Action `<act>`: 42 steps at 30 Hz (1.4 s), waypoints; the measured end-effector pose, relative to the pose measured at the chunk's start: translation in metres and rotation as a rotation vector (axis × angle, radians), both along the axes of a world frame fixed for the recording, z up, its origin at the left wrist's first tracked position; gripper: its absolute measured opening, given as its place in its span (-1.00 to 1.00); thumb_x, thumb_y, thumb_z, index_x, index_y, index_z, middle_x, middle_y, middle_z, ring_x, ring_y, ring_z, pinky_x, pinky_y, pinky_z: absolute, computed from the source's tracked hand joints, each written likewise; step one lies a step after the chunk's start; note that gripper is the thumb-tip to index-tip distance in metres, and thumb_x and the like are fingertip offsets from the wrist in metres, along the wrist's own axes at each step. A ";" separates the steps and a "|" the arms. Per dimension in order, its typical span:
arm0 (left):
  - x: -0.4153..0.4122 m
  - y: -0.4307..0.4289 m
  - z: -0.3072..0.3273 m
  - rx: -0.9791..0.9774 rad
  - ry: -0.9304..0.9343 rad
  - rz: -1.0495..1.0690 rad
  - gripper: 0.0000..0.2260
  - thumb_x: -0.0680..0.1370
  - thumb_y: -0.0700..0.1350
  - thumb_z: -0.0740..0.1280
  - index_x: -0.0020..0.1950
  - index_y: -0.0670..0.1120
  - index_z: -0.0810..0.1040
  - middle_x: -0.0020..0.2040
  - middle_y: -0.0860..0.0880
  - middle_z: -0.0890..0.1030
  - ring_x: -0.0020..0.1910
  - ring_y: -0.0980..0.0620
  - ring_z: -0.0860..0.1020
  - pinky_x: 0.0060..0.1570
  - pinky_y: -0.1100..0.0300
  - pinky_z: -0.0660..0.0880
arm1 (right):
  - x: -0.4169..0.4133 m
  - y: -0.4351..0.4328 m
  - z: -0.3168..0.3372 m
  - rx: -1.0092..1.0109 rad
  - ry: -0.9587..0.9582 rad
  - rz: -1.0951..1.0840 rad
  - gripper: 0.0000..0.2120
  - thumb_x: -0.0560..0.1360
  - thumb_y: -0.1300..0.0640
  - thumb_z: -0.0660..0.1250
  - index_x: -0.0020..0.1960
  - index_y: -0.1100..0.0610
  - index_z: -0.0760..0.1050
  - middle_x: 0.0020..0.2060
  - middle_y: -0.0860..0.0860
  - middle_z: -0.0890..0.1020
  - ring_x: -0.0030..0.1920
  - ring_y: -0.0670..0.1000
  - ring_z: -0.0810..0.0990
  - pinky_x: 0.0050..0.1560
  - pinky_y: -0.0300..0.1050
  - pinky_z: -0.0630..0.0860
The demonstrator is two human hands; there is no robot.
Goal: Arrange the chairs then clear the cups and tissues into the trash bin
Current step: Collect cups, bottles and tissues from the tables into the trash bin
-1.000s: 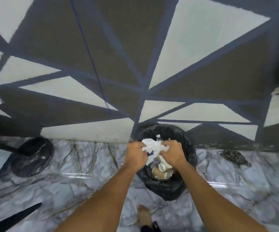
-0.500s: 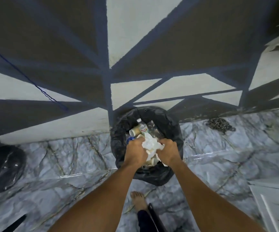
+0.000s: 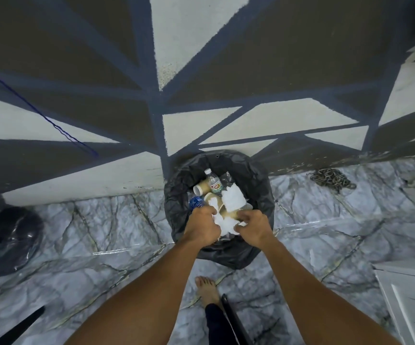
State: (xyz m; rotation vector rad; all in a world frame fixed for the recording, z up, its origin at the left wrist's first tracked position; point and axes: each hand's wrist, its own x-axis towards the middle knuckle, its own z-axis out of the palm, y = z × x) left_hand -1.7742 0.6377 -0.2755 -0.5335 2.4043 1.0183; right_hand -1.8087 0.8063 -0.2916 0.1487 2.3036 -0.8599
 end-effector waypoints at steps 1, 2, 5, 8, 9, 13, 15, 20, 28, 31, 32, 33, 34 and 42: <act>0.004 -0.003 0.002 0.000 0.005 0.013 -0.59 0.41 -0.22 0.43 0.27 -0.09 0.61 0.20 -0.11 0.60 0.13 -0.05 0.61 0.11 0.20 0.53 | 0.000 -0.002 0.003 -0.011 0.007 -0.005 -0.56 0.38 0.20 0.52 0.25 0.16 0.57 0.14 0.03 0.64 0.17 0.03 0.59 0.27 -0.12 0.48; 0.010 -0.007 0.006 -0.002 0.009 0.031 -0.60 0.39 -0.20 0.43 0.23 -0.08 0.63 0.16 -0.10 0.63 0.08 -0.05 0.62 0.10 0.20 0.54 | 0.001 -0.006 0.006 -0.022 0.013 -0.008 -0.59 0.38 0.22 0.52 0.22 0.17 0.59 0.12 0.03 0.64 0.14 0.02 0.61 0.25 -0.14 0.49; 0.032 -0.024 0.015 -0.012 0.026 0.083 -0.69 0.35 -0.14 0.40 0.09 -0.05 0.67 0.02 -0.03 0.68 -0.04 -0.02 0.64 0.04 0.15 0.59 | 0.012 -0.023 0.014 -0.070 0.021 0.027 -0.68 0.38 0.24 0.51 0.13 0.16 0.61 0.03 0.02 0.66 0.04 -0.03 0.62 0.18 -0.16 0.53; 0.062 -0.044 0.028 -0.045 0.064 0.123 -0.88 0.36 -0.19 0.39 -0.12 -0.06 0.64 -0.12 -0.05 0.68 -0.12 -0.05 0.64 -0.09 0.13 0.61 | 0.034 -0.050 0.025 -0.094 0.068 0.112 -0.74 0.36 0.25 0.50 0.04 0.09 0.64 -0.04 -0.02 0.68 -0.05 -0.05 0.63 0.12 -0.10 0.58; 0.073 -0.051 0.032 -0.040 0.086 0.147 -0.89 0.35 -0.19 0.38 -0.15 -0.07 0.62 -0.14 -0.06 0.67 -0.15 -0.06 0.63 -0.12 0.12 0.61 | 0.043 -0.061 0.030 -0.106 0.084 0.152 -0.75 0.36 0.26 0.48 0.02 0.09 0.64 -0.07 -0.04 0.67 -0.05 -0.04 0.64 0.11 -0.09 0.59; 0.130 -0.079 0.061 -0.051 0.166 0.247 -0.80 0.42 -0.24 0.40 0.04 -0.12 0.65 -0.06 -0.03 0.65 -0.10 0.02 0.60 -0.08 0.21 0.56 | 0.087 -0.113 0.064 -0.150 0.168 0.361 -0.77 0.38 0.28 0.38 0.01 0.13 0.66 -0.08 0.01 0.70 -0.05 -0.01 0.64 0.09 -0.12 0.57; 0.167 -0.097 0.075 -0.073 0.212 0.315 -0.80 0.43 -0.23 0.38 0.04 -0.10 0.64 -0.10 -0.02 0.66 -0.14 0.03 0.60 -0.10 0.21 0.56 | 0.116 -0.142 0.085 -0.184 0.191 0.438 -0.75 0.37 0.25 0.40 0.04 0.12 0.66 -0.07 -0.01 0.70 -0.05 -0.04 0.64 0.05 -0.16 0.55; 0.277 -0.135 0.128 -0.182 0.310 0.514 -0.72 0.43 -0.21 0.38 0.13 -0.10 0.64 0.06 -0.11 0.69 0.07 -0.09 0.63 0.05 0.10 0.56 | 0.203 -0.211 0.140 -0.237 0.286 0.680 -0.76 0.38 0.23 0.39 0.03 0.10 0.66 -0.06 -0.02 0.70 -0.05 -0.05 0.63 -0.06 -0.22 0.52; 0.509 -0.192 0.197 -0.359 0.369 0.878 -0.76 0.40 -0.11 0.31 0.04 0.02 0.62 -0.04 0.01 0.67 -0.02 -0.05 0.61 -0.02 0.00 0.59 | 0.401 -0.320 0.205 -0.372 0.303 1.152 -0.72 0.38 0.16 0.43 0.09 0.08 0.64 -0.01 -0.05 0.69 0.04 -0.05 0.64 0.06 -0.19 0.54; 0.605 -0.197 0.212 -0.455 0.375 1.073 -0.86 0.39 -0.10 0.32 -0.08 0.01 0.59 -0.14 0.02 0.65 -0.12 -0.02 0.58 -0.11 0.02 0.57 | 0.479 -0.354 0.225 -0.409 0.343 1.329 -0.75 0.37 0.22 0.42 0.04 0.07 0.65 -0.04 -0.04 0.70 -0.01 -0.06 0.62 0.06 -0.16 0.55; 0.635 -0.196 0.217 -0.485 0.364 1.127 -0.83 0.38 -0.11 0.31 -0.06 -0.04 0.59 -0.11 -0.01 0.65 -0.09 -0.05 0.58 -0.09 0.01 0.56 | 0.504 -0.364 0.229 -0.430 0.366 1.395 -0.76 0.37 0.23 0.43 0.03 0.07 0.65 -0.04 -0.03 0.70 -0.03 -0.07 0.62 0.04 -0.18 0.54; 0.659 -0.197 0.218 -0.516 0.363 1.173 -0.78 0.37 -0.11 0.30 -0.02 -0.08 0.59 -0.07 -0.04 0.65 -0.05 -0.08 0.58 -0.06 -0.01 0.56 | 0.525 -0.372 0.232 -0.446 0.377 1.458 -0.76 0.39 0.23 0.43 0.05 0.08 0.65 -0.02 -0.02 0.70 -0.04 -0.08 0.61 0.02 -0.22 0.52; 0.689 -0.194 0.222 -0.526 0.338 1.249 -0.75 0.37 -0.12 0.31 0.01 -0.11 0.59 -0.03 -0.06 0.65 -0.02 -0.09 0.58 -0.03 -0.02 0.56 | 0.554 -0.382 0.234 -0.453 0.377 1.542 -0.75 0.40 0.22 0.43 0.08 0.09 0.64 0.01 -0.02 0.68 -0.02 -0.08 0.60 0.02 -0.25 0.50; 0.865 -0.175 0.218 -0.618 0.157 1.661 -0.87 0.30 -0.14 0.29 -0.21 0.03 0.56 -0.22 0.06 0.60 -0.16 -0.01 0.56 -0.12 0.01 0.58 | 0.746 -0.426 0.231 -0.522 0.292 2.017 -0.71 0.43 0.19 0.38 0.14 0.08 0.61 0.07 0.02 0.67 0.08 0.01 0.61 0.09 -0.16 0.52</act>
